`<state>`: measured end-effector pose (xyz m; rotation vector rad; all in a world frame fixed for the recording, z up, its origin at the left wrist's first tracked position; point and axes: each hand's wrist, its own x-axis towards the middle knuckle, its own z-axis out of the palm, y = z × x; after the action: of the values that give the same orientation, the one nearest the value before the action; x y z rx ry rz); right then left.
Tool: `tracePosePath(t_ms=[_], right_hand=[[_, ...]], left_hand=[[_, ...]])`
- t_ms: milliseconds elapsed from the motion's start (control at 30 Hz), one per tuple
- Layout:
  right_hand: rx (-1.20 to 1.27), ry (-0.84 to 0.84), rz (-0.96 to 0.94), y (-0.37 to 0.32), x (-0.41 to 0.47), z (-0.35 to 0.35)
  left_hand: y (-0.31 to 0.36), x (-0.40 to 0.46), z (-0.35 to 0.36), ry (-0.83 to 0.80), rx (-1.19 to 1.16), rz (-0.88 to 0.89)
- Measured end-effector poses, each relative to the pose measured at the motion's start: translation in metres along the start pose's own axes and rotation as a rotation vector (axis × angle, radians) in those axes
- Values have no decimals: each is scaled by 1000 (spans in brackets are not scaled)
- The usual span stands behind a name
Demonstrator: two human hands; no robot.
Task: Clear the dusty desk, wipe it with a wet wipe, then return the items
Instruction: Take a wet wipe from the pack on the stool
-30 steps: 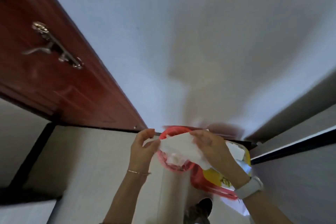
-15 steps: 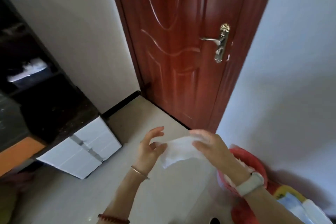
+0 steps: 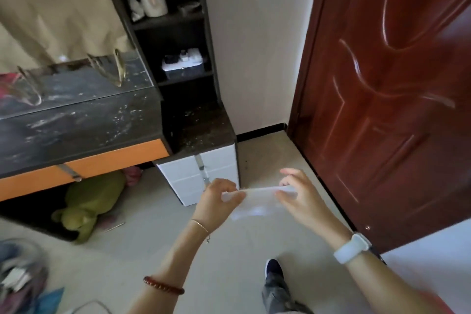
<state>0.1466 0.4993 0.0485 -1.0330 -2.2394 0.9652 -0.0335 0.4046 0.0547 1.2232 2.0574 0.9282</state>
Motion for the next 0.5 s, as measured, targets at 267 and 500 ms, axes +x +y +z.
tracePosePath(t_ms=[267,500], right_hand=[[860,-39,683,26,107,26],[1377,-377,731,52,170,30]], left_hand=[[29,105,26,238,73,-63],[10,149,38,-220,408,188]])
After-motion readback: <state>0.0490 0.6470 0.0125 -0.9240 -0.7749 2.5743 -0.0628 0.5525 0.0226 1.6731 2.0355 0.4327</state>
